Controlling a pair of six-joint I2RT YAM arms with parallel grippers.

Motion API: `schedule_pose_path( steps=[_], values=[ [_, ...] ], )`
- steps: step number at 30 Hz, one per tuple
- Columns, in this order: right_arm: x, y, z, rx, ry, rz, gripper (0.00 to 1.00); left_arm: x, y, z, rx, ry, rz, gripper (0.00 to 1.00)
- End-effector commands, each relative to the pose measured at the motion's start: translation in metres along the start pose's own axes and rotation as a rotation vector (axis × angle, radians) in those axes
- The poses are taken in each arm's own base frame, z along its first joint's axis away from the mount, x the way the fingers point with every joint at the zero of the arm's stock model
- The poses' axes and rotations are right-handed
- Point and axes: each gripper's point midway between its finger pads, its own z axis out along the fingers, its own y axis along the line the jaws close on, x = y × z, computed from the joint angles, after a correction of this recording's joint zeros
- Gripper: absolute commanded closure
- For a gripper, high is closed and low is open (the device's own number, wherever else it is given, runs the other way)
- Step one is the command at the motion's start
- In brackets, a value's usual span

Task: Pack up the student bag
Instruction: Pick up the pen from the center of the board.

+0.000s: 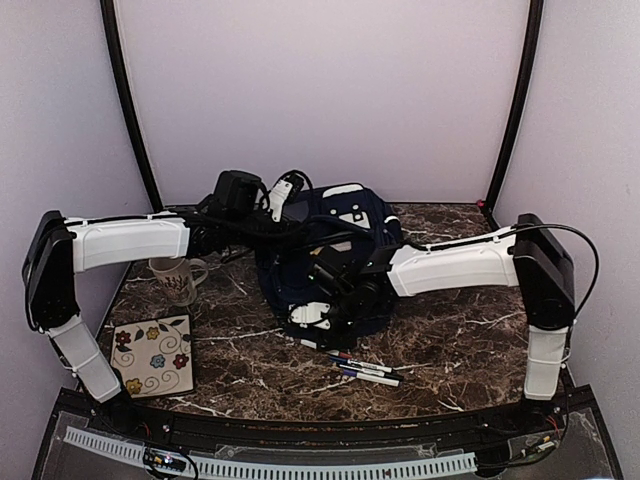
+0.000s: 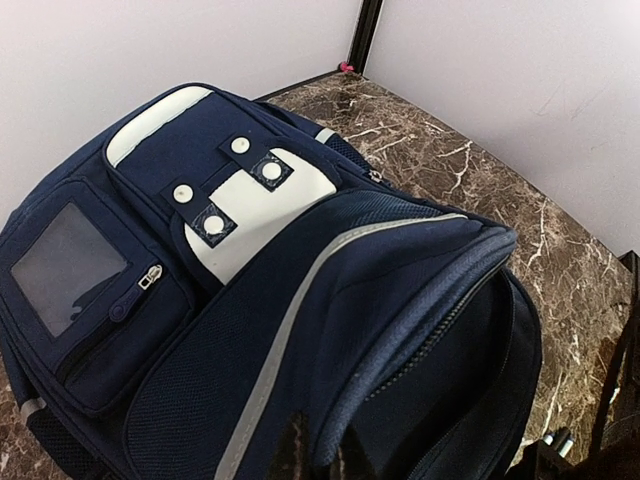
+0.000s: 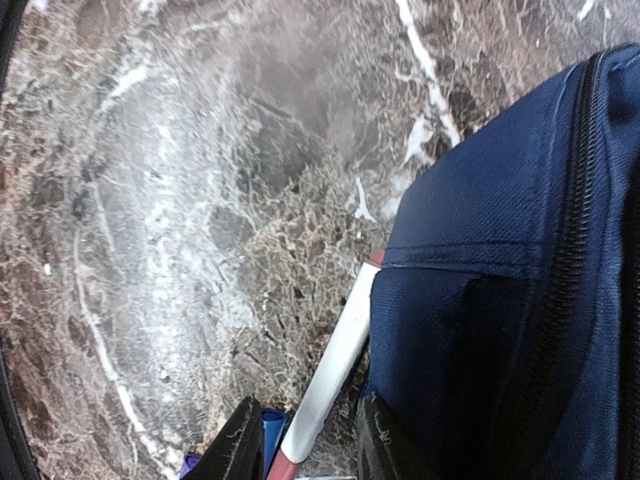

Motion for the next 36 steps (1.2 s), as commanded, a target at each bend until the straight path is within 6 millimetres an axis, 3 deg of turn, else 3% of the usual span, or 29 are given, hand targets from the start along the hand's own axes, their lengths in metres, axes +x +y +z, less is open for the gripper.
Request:
schedule_pose_path(
  steps=[1, 12, 27, 31, 36],
  values=[
    [0.005, -0.004, 0.013, 0.016, 0.056, 0.039, 0.67, -0.02, -0.004, -0.005, 0.029, -0.071, -0.017, 1.0],
    [0.02, -0.005, 0.035, 0.011, 0.118, 0.057, 0.68, -0.02, -0.005, -0.005, 0.033, -0.07, -0.016, 1.0],
    [0.01, 0.02, 0.047, -0.044, 0.128, -0.03, 0.87, -0.024, -0.006, -0.008, 0.038, -0.079, -0.009, 1.0],
    [0.004, 0.017, 0.041, -0.035, 0.117, -0.032, 0.91, -0.024, -0.007, -0.008, 0.038, -0.079, -0.006, 1.0],
    [-0.019, 0.018, 0.009, -0.036, 0.045, -0.059, 0.93, -0.024, -0.006, -0.008, 0.038, -0.078, -0.006, 1.0]
  ],
)
